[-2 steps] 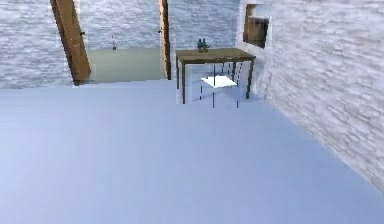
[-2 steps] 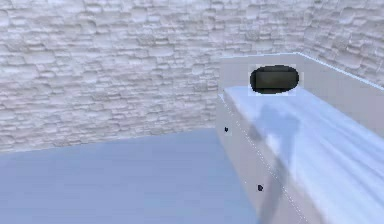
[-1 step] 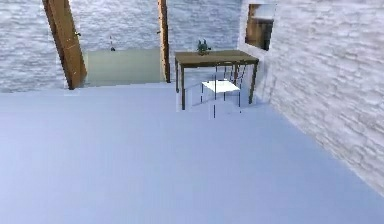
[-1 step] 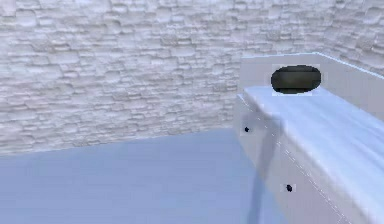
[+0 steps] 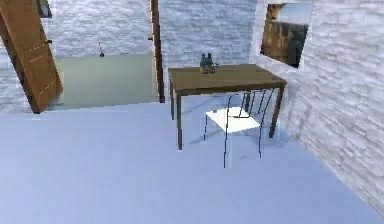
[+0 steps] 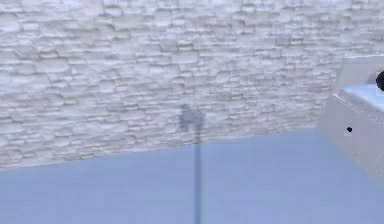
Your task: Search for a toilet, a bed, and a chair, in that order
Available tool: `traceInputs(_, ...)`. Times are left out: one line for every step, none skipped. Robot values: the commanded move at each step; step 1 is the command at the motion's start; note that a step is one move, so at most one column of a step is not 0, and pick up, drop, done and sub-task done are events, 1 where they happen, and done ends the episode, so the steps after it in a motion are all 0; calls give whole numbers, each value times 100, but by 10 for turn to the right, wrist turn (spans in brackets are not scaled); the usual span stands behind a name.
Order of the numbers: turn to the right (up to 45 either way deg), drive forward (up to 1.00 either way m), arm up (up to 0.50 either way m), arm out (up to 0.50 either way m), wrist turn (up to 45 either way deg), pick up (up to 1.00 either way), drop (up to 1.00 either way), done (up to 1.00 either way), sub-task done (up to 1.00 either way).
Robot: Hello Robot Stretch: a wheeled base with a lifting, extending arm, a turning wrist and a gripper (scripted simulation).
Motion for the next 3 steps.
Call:
traceInputs(0,75,0,0,0,0,0,0,0)
traceInputs(210,0,0,0,0,0,0,0,0)
traceInputs(0,0,0,0,0,0,0,100,0)
